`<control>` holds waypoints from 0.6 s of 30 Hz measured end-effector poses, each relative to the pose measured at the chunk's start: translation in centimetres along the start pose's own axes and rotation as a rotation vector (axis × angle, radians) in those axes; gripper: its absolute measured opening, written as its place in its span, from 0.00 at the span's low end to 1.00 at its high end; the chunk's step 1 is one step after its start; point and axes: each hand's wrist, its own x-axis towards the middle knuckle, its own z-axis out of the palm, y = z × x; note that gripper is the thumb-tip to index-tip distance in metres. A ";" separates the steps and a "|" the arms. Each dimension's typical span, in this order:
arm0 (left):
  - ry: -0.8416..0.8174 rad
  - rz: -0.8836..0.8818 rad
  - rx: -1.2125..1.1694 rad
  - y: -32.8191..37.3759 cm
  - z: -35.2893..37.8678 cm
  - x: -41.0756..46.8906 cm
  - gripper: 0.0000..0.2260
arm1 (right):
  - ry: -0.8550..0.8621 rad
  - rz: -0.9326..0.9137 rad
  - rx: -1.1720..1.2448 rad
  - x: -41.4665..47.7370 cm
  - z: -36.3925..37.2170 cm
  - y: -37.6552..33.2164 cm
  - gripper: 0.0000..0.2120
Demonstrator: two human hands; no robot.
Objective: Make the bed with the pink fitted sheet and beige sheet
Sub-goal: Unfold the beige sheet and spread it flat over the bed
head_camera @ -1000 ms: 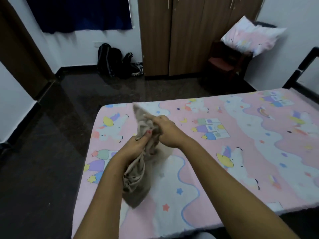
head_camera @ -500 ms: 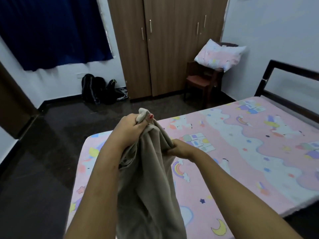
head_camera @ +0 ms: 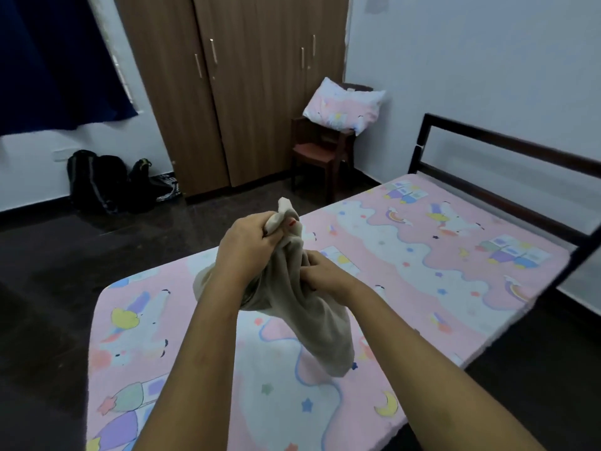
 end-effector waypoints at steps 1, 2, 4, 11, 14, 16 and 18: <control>0.005 0.024 0.011 0.0 -0.4 -0.4 0.10 | 0.059 -0.002 0.012 -0.4 0.9 -0.2 0.10; 0.020 0.050 0.025 0.1 -0.8 -0.8 0.08 | 0.135 -0.012 0.039 -0.7 1.8 -0.4 0.09; 0.076 0.102 0.051 -0.2 -1.9 -1.8 0.09 | 0.338 -0.062 0.131 -1.2 3.8 -1.0 0.06; 0.071 0.069 -0.291 -4.6 -6.8 -7.7 0.12 | 0.794 -0.057 0.361 -5.3 13.9 -5.1 0.09; -0.124 0.148 -0.234 -5.4 -8.2 -10.2 0.28 | 0.859 -0.045 0.400 -7.3 16.5 -6.9 0.08; -0.199 0.204 -0.188 -5.3 -9.2 -11.5 0.34 | 0.869 -0.058 0.398 -9.2 17.3 -8.2 0.08; -0.253 0.216 -0.212 -5.0 -10.2 -12.1 0.33 | 0.856 -0.071 0.380 -10.9 17.9 -9.1 0.07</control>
